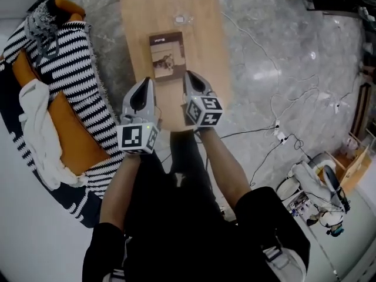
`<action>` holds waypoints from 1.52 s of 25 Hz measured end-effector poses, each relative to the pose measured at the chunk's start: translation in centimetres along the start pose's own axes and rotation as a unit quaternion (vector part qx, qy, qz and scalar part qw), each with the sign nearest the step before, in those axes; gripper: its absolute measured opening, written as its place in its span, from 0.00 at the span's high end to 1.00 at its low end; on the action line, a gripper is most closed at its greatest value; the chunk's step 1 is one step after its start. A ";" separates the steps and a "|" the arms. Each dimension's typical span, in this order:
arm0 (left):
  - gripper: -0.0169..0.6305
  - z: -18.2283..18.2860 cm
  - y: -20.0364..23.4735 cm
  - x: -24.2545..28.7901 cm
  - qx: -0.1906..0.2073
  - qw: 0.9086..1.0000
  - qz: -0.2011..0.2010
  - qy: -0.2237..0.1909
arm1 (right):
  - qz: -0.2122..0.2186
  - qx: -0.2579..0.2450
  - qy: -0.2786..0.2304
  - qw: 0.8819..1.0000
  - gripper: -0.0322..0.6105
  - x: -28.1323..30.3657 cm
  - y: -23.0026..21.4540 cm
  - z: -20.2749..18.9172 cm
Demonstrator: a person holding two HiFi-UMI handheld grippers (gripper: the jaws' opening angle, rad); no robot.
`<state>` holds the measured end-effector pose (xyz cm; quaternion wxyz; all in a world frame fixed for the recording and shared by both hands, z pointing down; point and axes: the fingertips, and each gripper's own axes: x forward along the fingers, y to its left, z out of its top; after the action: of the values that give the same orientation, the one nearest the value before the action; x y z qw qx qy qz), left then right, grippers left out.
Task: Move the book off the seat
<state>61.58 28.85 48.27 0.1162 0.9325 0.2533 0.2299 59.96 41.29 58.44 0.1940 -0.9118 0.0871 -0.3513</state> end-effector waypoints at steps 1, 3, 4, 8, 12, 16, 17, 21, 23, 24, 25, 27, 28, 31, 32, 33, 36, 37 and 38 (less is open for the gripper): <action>0.96 1.0 -0.2 -0.6 0.000 1.000 0.003 -0.007 | 0.002 -0.004 -0.007 1.000 0.94 -0.7 0.6 1.0; 0.96 2.8 -1.1 -2.1 -0.001 1.000 0.003 -0.017 | 0.005 -0.011 -0.019 1.000 0.94 -2.7 1.8 2.6; 0.96 3.7 -1.6 -2.8 0.000 1.000 0.001 -0.021 | 0.007 -0.013 -0.024 1.000 0.94 -3.8 2.3 3.3; 0.96 6.8 -3.5 -4.8 0.009 0.999 -0.013 -0.037 | 0.010 -0.022 -0.049 0.999 0.94 -6.8 4.2 5.9; 0.96 9.0 -5.2 -6.8 0.024 0.998 -0.023 -0.047 | 0.011 -0.035 -0.074 0.997 0.94 -9.9 5.9 8.1; 0.96 11.2 -6.7 -8.7 0.023 0.997 -0.033 -0.060 | 0.015 -0.055 -0.101 0.993 0.94 -13.0 7.7 11.1; 0.96 11.8 -7.0 -9.3 0.024 0.997 -0.034 -0.064 | 0.017 -0.061 -0.110 0.992 0.94 -13.8 8.3 11.6; 0.96 13.9 -8.3 -11.3 0.036 0.995 -0.044 -0.084 | 0.026 -0.089 -0.156 0.983 0.94 -17.2 10.3 13.9; 0.96 15.2 -9.2 -11.9 0.047 0.993 -0.052 -0.098 | 0.026 -0.108 -0.192 0.975 0.94 -19.3 11.4 15.5; 0.96 15.9 -9.6 -12.2 0.054 0.991 -0.056 -0.106 | 0.027 -0.115 -0.208 0.971 0.94 -20.3 11.9 16.2; 0.96 16.5 -9.9 -12.5 0.057 0.990 -0.057 -0.112 | 0.028 -0.119 -0.220 0.968 0.94 -21.2 12.4 16.7; 0.96 17.2 -10.0 -13.2 0.056 0.990 -0.052 -0.122 | 0.033 -0.122 -0.228 0.965 0.94 -22.5 13.3 17.1; 0.96 17.4 -10.0 -13.4 0.053 0.989 -0.050 -0.125 | 0.035 -0.122 -0.228 0.965 0.94 -22.9 13.6 17.1; 0.96 17.6 -10.2 -13.8 0.055 0.989 -0.049 -0.129 | 0.039 -0.123 -0.231 0.964 0.94 -23.6 13.9 17.0; 0.96 17.7 -10.3 -13.9 0.057 0.989 -0.048 -0.131 | 0.040 -0.125 -0.230 0.964 0.94 -23.8 14.0 16.9; 0.96 17.8 -10.3 -14.0 0.059 0.988 -0.047 -0.133 | 0.041 -0.127 -0.229 0.964 0.94 -23.9 14.0 16.8; 0.96 18.4 -10.4 -14.2 0.061 0.987 -0.047 -0.138 | 0.041 -0.133 -0.232 0.963 0.94 -24.2 13.9 17.0; 0.96 18.5 -10.3 -14.3 0.060 0.987 -0.046 -0.140 | 0.041 -0.133 -0.231 0.963 0.94 -24.3 13.9 17.0; 0.96 18.5 -10.2 -14.4 0.059 0.987 -0.043 -0.142 | 0.041 -0.132 -0.231 0.963 0.94 -24.4 13.9 17.0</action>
<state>55.23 28.05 23.50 0.1055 0.9491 0.2873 0.0743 53.05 40.81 26.35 0.1016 -0.9812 0.1229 -0.1084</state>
